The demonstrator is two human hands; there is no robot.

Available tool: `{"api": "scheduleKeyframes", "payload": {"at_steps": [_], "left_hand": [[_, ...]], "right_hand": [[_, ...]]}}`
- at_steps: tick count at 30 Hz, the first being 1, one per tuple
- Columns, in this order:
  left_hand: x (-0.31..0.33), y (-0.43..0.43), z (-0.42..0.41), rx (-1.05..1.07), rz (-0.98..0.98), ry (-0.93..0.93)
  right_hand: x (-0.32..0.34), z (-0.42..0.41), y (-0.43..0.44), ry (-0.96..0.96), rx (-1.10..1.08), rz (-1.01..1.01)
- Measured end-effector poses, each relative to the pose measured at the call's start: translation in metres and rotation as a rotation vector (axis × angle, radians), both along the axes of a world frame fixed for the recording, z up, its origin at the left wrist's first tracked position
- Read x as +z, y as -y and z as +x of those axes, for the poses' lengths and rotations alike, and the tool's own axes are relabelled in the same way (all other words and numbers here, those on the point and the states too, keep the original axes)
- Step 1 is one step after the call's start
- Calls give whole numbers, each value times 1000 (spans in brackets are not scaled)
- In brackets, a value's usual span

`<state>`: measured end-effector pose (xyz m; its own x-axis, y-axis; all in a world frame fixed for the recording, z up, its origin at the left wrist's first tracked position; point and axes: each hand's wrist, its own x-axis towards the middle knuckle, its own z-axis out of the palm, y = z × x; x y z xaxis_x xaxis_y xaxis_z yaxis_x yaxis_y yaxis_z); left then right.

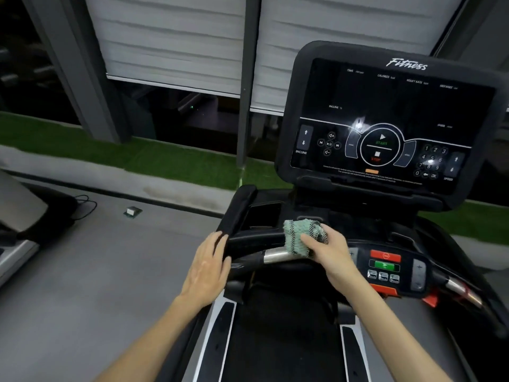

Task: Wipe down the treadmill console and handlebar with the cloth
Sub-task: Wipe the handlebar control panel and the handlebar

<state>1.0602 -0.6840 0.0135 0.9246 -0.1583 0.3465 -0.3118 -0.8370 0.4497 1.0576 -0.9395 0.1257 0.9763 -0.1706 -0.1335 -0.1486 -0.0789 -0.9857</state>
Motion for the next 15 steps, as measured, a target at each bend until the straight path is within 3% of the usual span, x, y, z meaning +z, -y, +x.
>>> {"api": "scheduleKeyframes", "payload": {"at_steps": [4, 7, 11, 15], "left_hand": [[-51, -19, -23, -6, 265, -132], [-68, -23, -34, 2, 332, -204], [-70, -22, -33, 26, 360, -263], [-72, -22, -32, 33, 382, -230]], "right_hand": [[-2, -2, 24, 383, -2, -688], [-20, -1, 40, 566, 49, -1136], [-41, -2, 39, 605, 165, -1349], [-59, -11, 34, 520, 305, -1376]]}}
